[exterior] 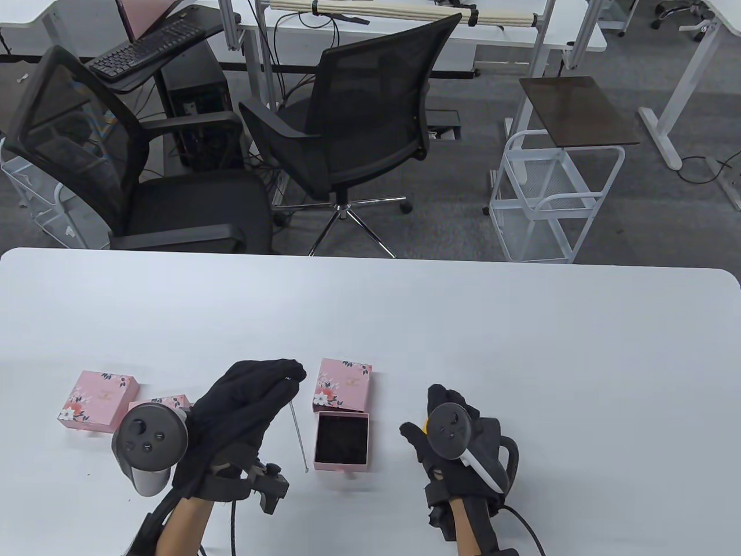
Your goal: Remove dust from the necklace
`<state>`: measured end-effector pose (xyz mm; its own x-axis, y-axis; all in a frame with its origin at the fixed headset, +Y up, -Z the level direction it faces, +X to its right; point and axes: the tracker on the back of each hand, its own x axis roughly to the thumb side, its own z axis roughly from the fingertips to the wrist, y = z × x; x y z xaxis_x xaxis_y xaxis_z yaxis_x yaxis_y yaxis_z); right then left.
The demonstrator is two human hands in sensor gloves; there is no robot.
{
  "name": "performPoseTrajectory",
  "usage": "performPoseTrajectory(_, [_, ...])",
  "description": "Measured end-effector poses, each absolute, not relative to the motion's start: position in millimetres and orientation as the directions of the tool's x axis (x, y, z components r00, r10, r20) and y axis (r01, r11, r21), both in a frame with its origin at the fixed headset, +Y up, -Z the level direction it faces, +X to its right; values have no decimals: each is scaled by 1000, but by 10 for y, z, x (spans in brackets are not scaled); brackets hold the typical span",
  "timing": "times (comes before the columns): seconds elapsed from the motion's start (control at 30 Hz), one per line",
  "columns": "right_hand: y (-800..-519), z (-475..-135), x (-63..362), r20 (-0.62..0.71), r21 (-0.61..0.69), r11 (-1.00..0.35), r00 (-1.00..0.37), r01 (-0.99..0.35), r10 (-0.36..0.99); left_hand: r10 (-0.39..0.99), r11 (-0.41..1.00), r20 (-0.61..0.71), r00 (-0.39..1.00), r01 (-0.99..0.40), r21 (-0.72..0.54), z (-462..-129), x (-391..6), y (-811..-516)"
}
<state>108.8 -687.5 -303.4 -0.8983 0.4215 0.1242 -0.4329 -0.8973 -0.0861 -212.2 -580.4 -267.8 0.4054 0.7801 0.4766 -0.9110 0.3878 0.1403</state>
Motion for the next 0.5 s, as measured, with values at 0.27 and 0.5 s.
performPoseTrajectory(0.27, [-6367,-2869,467,448,73,-700,-604,-710,659,781,418,456,426,-900,125,-2724,-2063,-5871])
performPoseTrajectory(0.5, [-6236,-2904,-11,532,116,-687,-540,-717,653,779,420,455,432,-897,134,-2716,-2079,-5874])
